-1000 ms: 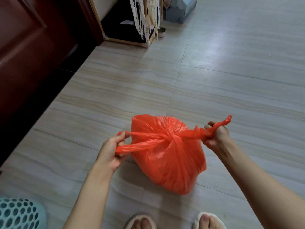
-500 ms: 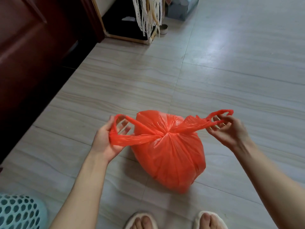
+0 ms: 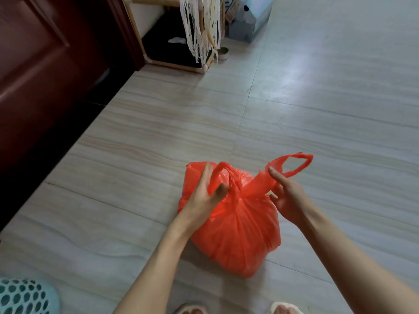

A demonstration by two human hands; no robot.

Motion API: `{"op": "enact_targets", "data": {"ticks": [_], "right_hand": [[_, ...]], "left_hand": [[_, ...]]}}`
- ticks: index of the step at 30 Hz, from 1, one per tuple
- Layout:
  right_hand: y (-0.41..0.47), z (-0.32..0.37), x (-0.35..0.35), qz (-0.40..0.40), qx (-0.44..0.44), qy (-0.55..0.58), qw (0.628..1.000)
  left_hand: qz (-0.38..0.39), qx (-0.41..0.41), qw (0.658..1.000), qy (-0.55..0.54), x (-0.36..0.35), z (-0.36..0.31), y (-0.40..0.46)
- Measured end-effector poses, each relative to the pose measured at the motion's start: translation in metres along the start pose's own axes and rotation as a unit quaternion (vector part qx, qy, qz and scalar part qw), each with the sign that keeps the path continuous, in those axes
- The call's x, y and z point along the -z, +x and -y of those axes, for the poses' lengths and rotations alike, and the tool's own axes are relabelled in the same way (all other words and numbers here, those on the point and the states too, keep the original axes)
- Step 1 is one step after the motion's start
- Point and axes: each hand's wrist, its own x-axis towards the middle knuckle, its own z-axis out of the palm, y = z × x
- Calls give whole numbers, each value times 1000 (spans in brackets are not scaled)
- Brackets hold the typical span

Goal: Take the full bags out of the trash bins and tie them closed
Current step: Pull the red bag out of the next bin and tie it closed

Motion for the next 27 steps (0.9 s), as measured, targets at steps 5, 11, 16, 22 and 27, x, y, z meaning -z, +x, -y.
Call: {"op": "enact_targets", "data": {"ticks": [5,11,16,22,27], "right_hand": [[-10,-5,-9,52,24,-51,997],[-11,-7,-10,30,29,-41,998],[-9,-11,-13,32,30,-40,998],[1,-12,-5,18,25,-34,999],[2,-13,-2,18,4,-86,996]], "left_hand": [[-22,45,919,391,34,19,-10],[85,177,973,-120,30,-15,-18],[-31,85,975,201,9,1,7],[-143,3,953,268,-12,11,17],[-145,-62,984,87,-35,9,8]]}}
